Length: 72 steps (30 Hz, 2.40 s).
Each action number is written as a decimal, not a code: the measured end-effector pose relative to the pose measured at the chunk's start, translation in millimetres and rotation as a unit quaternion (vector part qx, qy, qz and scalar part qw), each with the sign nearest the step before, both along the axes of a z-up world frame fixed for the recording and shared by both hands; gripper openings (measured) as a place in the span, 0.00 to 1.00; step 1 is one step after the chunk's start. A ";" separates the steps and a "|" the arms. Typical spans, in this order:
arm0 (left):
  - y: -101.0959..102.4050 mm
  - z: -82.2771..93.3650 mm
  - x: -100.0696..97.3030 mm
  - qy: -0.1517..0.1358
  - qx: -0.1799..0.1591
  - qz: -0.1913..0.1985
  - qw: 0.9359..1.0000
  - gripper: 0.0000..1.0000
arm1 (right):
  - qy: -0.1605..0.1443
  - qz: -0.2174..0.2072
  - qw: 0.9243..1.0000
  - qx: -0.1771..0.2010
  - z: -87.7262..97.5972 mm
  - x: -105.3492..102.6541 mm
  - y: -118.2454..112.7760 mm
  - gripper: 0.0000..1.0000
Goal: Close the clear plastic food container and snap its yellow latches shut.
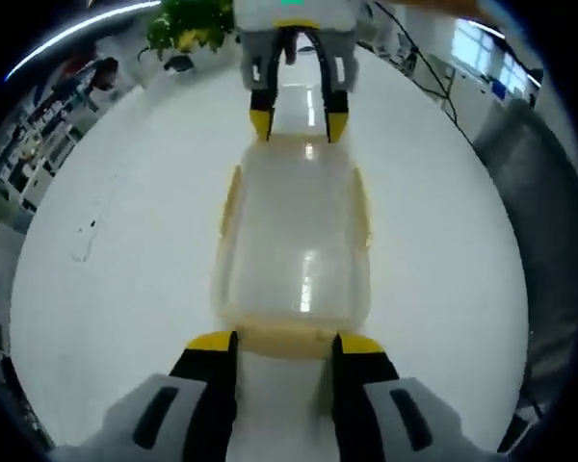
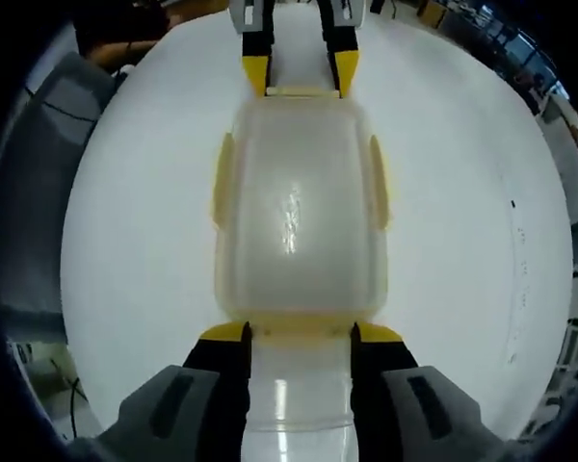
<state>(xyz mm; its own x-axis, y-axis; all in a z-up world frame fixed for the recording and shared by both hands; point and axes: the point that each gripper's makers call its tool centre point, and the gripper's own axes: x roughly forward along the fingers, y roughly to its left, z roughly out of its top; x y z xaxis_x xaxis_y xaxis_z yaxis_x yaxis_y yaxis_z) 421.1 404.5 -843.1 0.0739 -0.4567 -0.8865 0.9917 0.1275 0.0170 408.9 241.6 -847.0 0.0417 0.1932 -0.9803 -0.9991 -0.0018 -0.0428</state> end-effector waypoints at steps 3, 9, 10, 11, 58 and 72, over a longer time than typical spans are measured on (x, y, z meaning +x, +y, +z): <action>1.5 0.2 -5.6 0.000 0.005 0.003 1.000 0.33 | -0.002 0.010 1.000 -0.002 0.4 -1.3 2.2 0.37; 9.6 2.9 -19.6 0.014 0.032 0.018 0.999 0.33 | 0.006 0.022 1.000 0.010 5.8 -12.0 9.6 0.37; 10.2 5.1 -21.3 0.015 0.032 0.018 0.999 0.33 | 0.006 0.023 1.000 0.013 8.1 -13.6 11.1 0.37; 12.1 8.9 -24.6 0.016 0.032 0.019 0.999 0.33 | 0.007 0.024 1.000 0.015 12.5 -15.5 11.4 0.37; -117.4 125.6 -47.4 -0.060 -0.026 0.037 0.997 0.33 | -0.074 0.040 0.996 0.036 124.2 -36.5 -117.9 0.37; -190.3 102.1 -23.3 -0.040 -0.019 0.016 0.999 0.33 | -0.063 0.019 0.997 0.026 104.1 -20.0 -188.0 0.37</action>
<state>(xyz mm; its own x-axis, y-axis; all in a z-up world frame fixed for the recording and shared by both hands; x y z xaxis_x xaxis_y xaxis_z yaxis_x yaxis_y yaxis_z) 397.8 214.1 -741.0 0.1584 -0.4868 -0.8590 0.9829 0.1608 0.0901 388.9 53.6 -742.9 0.1563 0.2468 -0.9564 -0.9848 -0.0350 -0.1700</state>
